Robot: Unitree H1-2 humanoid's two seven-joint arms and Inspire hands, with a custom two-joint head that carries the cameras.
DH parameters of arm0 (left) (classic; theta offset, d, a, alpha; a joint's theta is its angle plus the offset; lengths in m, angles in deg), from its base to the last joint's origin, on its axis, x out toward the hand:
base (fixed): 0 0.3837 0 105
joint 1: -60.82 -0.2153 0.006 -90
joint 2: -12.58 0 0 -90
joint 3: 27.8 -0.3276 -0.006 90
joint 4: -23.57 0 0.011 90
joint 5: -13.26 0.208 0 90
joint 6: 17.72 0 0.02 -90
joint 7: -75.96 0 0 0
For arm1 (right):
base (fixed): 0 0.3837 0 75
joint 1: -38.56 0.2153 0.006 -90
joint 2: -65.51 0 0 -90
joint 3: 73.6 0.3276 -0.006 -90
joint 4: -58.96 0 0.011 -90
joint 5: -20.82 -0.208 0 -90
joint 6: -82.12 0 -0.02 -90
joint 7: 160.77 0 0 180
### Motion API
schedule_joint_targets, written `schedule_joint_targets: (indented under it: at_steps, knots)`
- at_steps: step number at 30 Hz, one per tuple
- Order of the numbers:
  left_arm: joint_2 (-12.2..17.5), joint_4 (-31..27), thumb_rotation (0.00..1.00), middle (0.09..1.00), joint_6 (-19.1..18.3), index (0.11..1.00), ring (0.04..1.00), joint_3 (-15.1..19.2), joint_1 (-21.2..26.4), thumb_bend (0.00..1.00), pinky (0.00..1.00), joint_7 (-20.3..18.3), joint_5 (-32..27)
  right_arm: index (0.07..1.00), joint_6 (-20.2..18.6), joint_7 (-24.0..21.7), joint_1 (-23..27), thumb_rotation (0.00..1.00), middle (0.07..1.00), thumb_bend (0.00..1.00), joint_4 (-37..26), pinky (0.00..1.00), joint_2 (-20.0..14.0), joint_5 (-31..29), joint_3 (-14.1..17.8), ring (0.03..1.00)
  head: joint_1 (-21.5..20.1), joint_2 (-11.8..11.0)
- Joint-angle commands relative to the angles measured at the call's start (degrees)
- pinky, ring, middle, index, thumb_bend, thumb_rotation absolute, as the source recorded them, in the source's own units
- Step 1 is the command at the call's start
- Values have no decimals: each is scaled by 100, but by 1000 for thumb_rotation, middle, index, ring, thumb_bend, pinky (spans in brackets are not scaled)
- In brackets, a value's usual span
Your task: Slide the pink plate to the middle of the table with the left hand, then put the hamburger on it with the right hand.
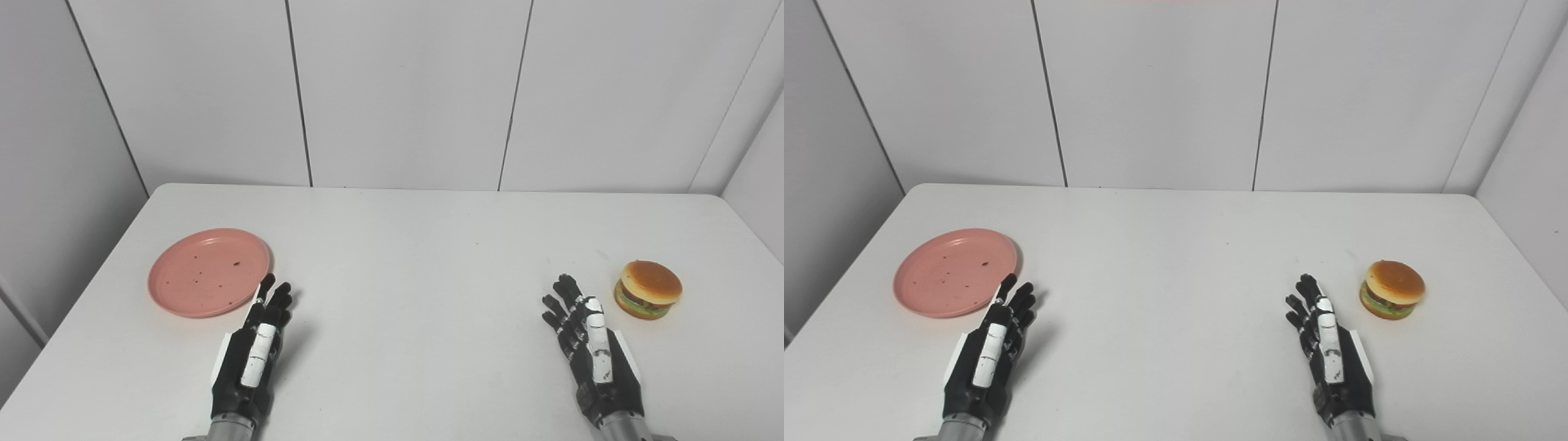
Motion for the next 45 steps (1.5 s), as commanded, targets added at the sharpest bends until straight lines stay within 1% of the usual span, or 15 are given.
schedule_joint_targets:
  at_steps: [1, 2, 3, 4, 8, 11, 15, 17, 23, 24, 29, 33, 39, 42, 45]
  knots:
    - [-100, 313, 795, 949, 221, 962, 965, -85, 71, 921, 990, 57, 113, 951, 161, -102, 23, 1000, 960, 817, 194, 951, -72, -114, 108, 933, 136, -79]
    - [-133, 362, 795, 951, 276, 963, 966, -105, 81, 918, 991, 73, 157, 951, 191, -134, 33, 1000, 961, 819, 259, 952, -91, -151, 143, 934, 245, -154]
    - [-156, 395, 798, 952, 315, 966, 966, -118, 88, 908, 989, 85, 191, 950, 211, -157, 39, 1000, 958, 820, 302, 949, -103, -176, 168, 932, 245, -154]
    - [-186, 444, 799, 952, 369, 967, 966, -140, 97, 905, 988, 110, 242, 950, 261, -182, 50, 1000, 957, 820, 376, 948, -126, -185, 196, 931, 341, -228]
    - [-267, 578, 813, 959, 503, 972, 968, -211, 127, 879, 993, 197, 407, 945, 480, -299, 92, 1000, 939, 824, 636, 928, -191, -216, 275, 913, 442, -337]
    - [-308, 659, 811, 962, 574, 973, 972, -235, 148, 870, 996, 228, 446, 947, 578, -377, 119, 1000, 942, 825, 788, 934, -229, -258, 305, 915, 505, -420]
    - [-322, 763, 815, 965, 717, 977, 977, -262, 165, 848, 1000, 229, 474, 950, 650, -450, 135, 1000, 949, 803, 894, 947, -270, -279, 304, 924, 570, -484]
    - [-314, 821, 826, 966, 803, 982, 978, -279, 174, 840, 1000, 224, 508, 964, 665, -489, 139, 1000, 960, 803, 921, 959, -286, -278, 302, 935, 593, -505]
    - [-294, 968, 836, 967, 994, 984, 981, -314, 197, 822, 1000, 218, 569, 967, 688, -566, 151, 1000, 969, 811, 996, 972, -274, -359, 363, 944, 633, -560]
    - [-291, 988, 837, 967, 1017, 985, 981, -315, 196, 821, 1000, 217, 575, 967, 711, -575, 152, 1000, 969, 811, 1020, 973, -267, -369, 371, 945, 638, -605]
    - [-291, 1045, 838, 966, 1103, 982, 979, -303, 185, 814, 999, 206, 559, 951, 811, -557, 148, 1000, 953, 809, 1093, 954, -233, -347, 389, 930, 623, -675]
    - [-330, 1003, 832, 964, 1068, 975, 975, -261, 160, 853, 999, 245, 497, 949, 923, -567, 147, 1000, 948, 804, 1157, 952, -218, -358, 386, 925, 619, -709]
    - [-410, 843, 817, 955, 1032, 962, 968, -212, 192, 893, 1000, 283, 378, 953, 968, -607, 154, 1000, 946, 799, 1221, 951, -207, -389, 376, 921, 559, -736]
    - [-412, 682, 815, 949, 1058, 946, 966, -250, 212, 882, 1000, 272, 371, 944, 1015, -595, 164, 995, 936, 806, 1271, 928, -194, -371, 381, 912, 549, -733]
    - [-362, 343, 817, 949, 1099, 937, 967, -283, 300, 860, 1000, 270, 423, 943, 1031, -613, 171, 990, 937, 806, 1292, 924, -185, -392, 374, 914, 518, -724]
